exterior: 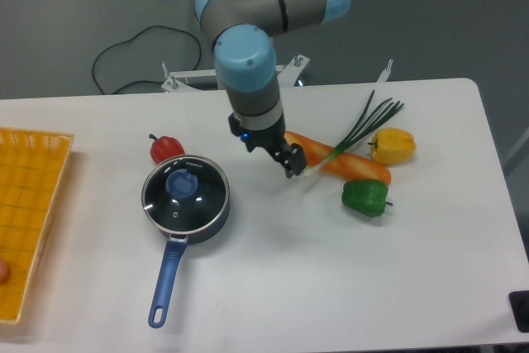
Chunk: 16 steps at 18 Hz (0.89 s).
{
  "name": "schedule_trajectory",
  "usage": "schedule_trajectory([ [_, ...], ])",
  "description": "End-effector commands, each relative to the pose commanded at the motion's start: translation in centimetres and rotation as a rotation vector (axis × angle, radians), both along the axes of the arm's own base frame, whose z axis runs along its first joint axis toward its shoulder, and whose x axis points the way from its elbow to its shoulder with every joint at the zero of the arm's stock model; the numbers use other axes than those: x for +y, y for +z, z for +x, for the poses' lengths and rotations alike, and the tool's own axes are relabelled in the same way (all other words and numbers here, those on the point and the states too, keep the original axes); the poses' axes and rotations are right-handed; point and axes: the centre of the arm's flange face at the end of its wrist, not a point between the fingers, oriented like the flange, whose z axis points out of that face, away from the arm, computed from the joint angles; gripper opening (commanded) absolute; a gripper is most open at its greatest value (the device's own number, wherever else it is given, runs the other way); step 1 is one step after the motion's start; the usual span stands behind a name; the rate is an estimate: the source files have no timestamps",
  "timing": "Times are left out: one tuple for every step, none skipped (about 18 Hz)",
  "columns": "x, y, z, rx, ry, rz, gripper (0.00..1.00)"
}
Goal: Open the lid
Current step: 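Move the gripper over toward the saucepan lid knob, then lower the gripper onto the blue knob of the glass lid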
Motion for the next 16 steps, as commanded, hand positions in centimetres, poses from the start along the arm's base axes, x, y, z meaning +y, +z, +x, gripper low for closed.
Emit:
schedule_trajectory([
  [0.3, 0.0, 0.2, -0.026, 0.016, 0.032, 1.0],
  [0.6, 0.0, 0.4, -0.047, 0.035, 0.059, 1.0],
  [0.7, -0.1, 0.5, -0.054, 0.053, 0.064, 1.0],
  [0.8, -0.2, 0.6, -0.057, 0.062, 0.065, 1.0],
  [0.9, -0.4, 0.7, -0.061, 0.062, 0.063, 1.0],
  [1.5, -0.5, 1.4, -0.063, 0.048, 0.063, 1.0],
  [1.7, -0.4, 1.9, -0.063, 0.045, 0.064, 1.0],
  [1.9, -0.3, 1.9, -0.062, 0.056, 0.066, 1.0],
  [2.1, -0.2, 2.2, -0.063, 0.066, 0.069, 1.0],
  [2.5, -0.6, 2.7, -0.069, 0.068, 0.065, 1.0],
  [2.7, -0.8, 2.8, -0.074, 0.08, 0.063, 1.0],
  [2.9, -0.9, 3.0, -0.078, 0.091, 0.067, 1.0],
  [3.4, -0.9, 3.5, -0.087, 0.09, 0.073, 1.0],
  [3.6, -0.8, 3.7, -0.088, 0.102, 0.077, 1.0],
  [3.9, -1.0, 3.8, -0.09, 0.113, 0.075, 1.0],
  [4.4, -1.0, 4.4, -0.091, 0.111, 0.076, 1.0],
])
